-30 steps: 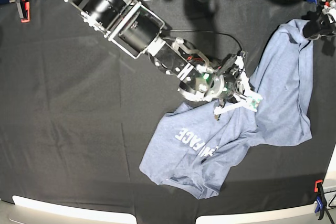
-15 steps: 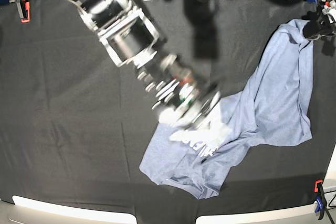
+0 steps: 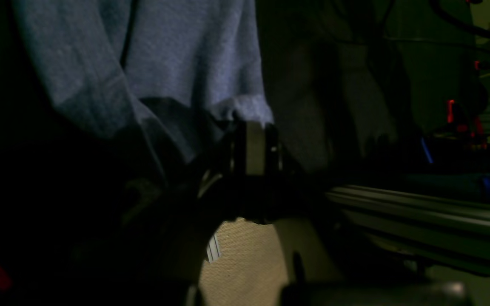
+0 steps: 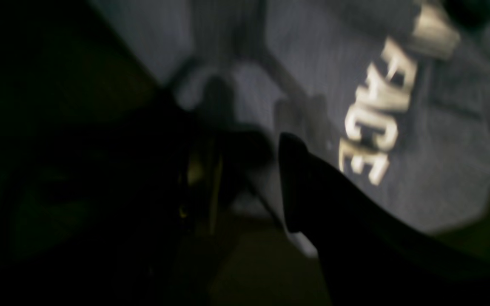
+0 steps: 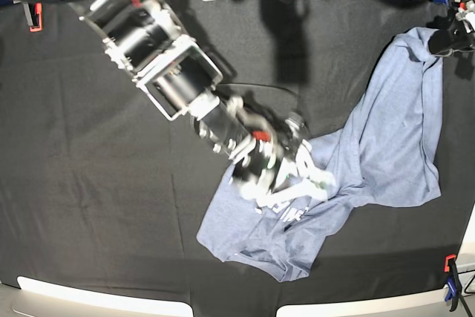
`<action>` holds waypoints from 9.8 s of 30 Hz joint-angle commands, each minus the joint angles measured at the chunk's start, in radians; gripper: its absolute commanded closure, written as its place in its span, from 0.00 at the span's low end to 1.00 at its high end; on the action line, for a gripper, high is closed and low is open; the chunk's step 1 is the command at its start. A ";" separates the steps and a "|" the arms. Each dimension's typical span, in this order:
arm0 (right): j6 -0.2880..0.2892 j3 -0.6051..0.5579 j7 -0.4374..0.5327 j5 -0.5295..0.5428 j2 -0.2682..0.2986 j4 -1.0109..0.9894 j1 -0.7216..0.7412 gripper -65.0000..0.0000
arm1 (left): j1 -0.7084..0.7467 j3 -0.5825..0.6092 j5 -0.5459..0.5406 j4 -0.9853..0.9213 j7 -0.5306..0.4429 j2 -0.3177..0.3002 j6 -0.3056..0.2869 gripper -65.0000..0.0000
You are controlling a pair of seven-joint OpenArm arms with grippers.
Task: Layout the t-shirt on the table in an organized manner, then fold the t-shirt properly
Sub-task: 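Grasp the shirt fabric near the print with the right gripper, then drag the grasped fabric away from the left gripper with the right gripper, then lift and fling the shirt with both grippers to spread it flat, then lower the shirt onto the table and pull its edge with the right gripper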
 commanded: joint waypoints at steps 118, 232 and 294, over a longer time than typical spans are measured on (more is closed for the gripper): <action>-0.176 0.391 0.058 -0.182 0.103 0.193 0.328 1.00 | -0.549 -0.010 0.631 0.012 -0.756 -0.067 0.179 1.00; -0.177 0.856 0.070 0.459 0.252 0.493 -0.272 0.42 | -0.033 -0.033 0.530 0.000 -0.463 0.086 0.048 0.57; -0.274 0.857 0.291 0.136 0.272 -0.406 0.302 0.70 | -0.068 0.035 0.618 0.000 -0.555 0.119 0.048 0.57</action>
